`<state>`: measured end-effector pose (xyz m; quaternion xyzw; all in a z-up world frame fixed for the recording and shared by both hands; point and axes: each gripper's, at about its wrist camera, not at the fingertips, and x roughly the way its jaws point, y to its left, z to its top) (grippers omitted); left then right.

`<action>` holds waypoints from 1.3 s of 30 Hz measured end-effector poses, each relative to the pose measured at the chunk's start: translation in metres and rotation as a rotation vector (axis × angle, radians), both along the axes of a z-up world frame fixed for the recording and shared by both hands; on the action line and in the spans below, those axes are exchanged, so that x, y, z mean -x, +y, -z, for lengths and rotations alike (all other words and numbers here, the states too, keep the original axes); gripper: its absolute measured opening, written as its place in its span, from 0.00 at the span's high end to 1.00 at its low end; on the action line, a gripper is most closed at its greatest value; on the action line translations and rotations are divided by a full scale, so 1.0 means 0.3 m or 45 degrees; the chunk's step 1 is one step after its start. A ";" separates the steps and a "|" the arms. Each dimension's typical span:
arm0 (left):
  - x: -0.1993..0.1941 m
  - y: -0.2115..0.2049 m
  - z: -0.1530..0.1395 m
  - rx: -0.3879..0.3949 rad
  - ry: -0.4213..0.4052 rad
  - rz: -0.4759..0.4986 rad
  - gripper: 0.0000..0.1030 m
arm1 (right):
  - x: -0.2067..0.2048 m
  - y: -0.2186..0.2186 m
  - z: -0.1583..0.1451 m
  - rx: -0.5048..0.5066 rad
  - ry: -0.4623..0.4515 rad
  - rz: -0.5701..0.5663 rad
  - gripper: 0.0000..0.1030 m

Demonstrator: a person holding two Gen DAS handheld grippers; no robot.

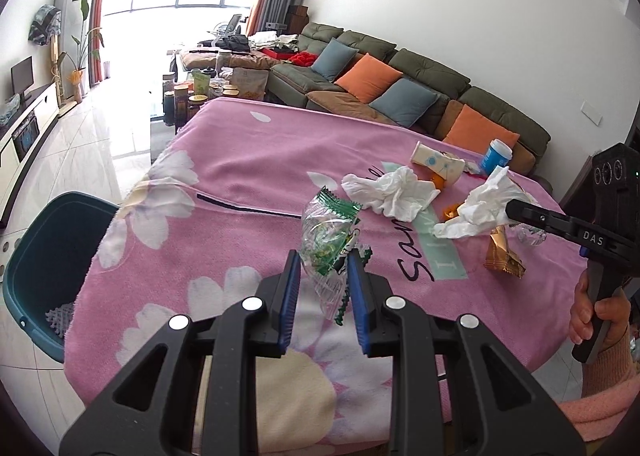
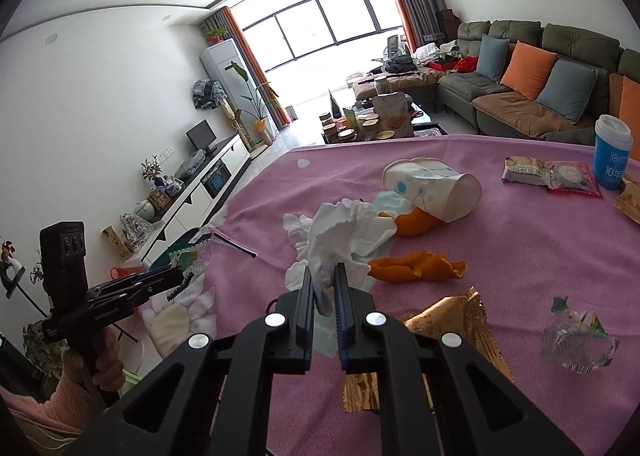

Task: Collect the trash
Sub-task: 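Grasp the white crumpled tissue with the right gripper, then carry the green wrapper into the teal bin and open the left gripper while the right carries the tissue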

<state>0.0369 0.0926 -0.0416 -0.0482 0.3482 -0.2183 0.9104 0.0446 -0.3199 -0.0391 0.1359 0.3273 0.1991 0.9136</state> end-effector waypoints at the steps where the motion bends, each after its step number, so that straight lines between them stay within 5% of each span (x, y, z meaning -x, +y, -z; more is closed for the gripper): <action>1: 0.001 0.011 -0.005 -0.002 -0.005 -0.017 0.77 | 0.005 0.011 -0.008 -0.004 -0.008 -0.015 0.92; 14: 0.029 0.179 -0.049 0.003 -0.032 -0.174 0.77 | -0.010 0.155 -0.048 -0.121 -0.037 -0.208 0.92; 39: 0.049 0.478 -0.059 -0.032 -0.037 -0.484 0.76 | -0.240 0.661 -0.094 -0.160 -0.022 -0.599 0.92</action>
